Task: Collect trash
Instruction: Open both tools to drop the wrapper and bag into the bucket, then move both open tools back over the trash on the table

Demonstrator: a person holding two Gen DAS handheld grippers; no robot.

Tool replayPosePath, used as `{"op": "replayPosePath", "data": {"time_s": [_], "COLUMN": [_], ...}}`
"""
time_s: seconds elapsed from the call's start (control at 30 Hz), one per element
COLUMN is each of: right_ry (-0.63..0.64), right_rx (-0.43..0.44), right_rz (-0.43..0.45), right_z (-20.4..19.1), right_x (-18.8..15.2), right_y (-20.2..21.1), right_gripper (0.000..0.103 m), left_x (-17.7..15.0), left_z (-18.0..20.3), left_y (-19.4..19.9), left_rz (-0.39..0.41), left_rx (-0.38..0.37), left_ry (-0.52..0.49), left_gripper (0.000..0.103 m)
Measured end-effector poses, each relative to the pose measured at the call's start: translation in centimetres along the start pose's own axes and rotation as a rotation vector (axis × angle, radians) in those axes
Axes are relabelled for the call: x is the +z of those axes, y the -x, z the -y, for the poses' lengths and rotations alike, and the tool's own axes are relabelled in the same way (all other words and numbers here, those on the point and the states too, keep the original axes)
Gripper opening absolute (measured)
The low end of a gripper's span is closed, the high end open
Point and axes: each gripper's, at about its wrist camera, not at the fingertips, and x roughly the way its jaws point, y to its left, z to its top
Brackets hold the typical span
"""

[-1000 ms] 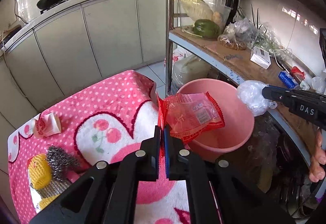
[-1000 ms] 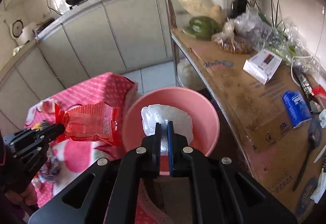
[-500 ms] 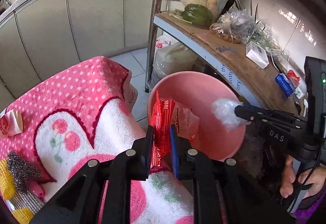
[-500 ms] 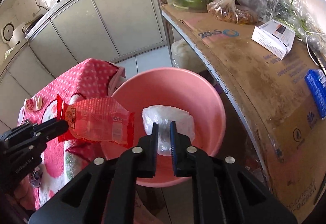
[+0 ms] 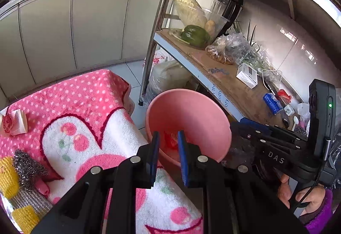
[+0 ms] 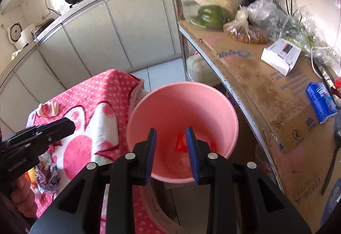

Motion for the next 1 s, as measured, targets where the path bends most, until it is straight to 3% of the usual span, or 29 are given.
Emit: {"op": "replayPosePath", "data": {"time_s": [0.23, 0.6, 0.87, 1.0], "right_ry": [0.02, 0.138, 0.182, 0.223], "right_rx": [0.105, 0.255, 0.342, 0.358], "right_rz": [0.037, -0.018, -0.083, -0.106], "right_z": [-4.6, -13.4, -16.2, -17.4], "right_x": [-2.3, -6.1, -8.6, -9.4], "right_y": [3.4, 4.3, 3.8, 3.5], "right_gripper": [0.03, 0.03, 0.03, 0.04], "left_x": [-3.4, -9.5, -15.3, -17.9], "left_z": [-1.9, -10.0, -15.9, -17.6], "left_y": [5.4, 15.7, 20.3, 21.1], "left_rz": [0.038, 0.13, 0.102, 0.084], "left_rx": [0.027, 0.193, 0.292, 0.304], "left_ry": [0.007, 0.084, 0.152, 0.2], "left_gripper": [0.017, 0.017, 0.017, 0.017]}}
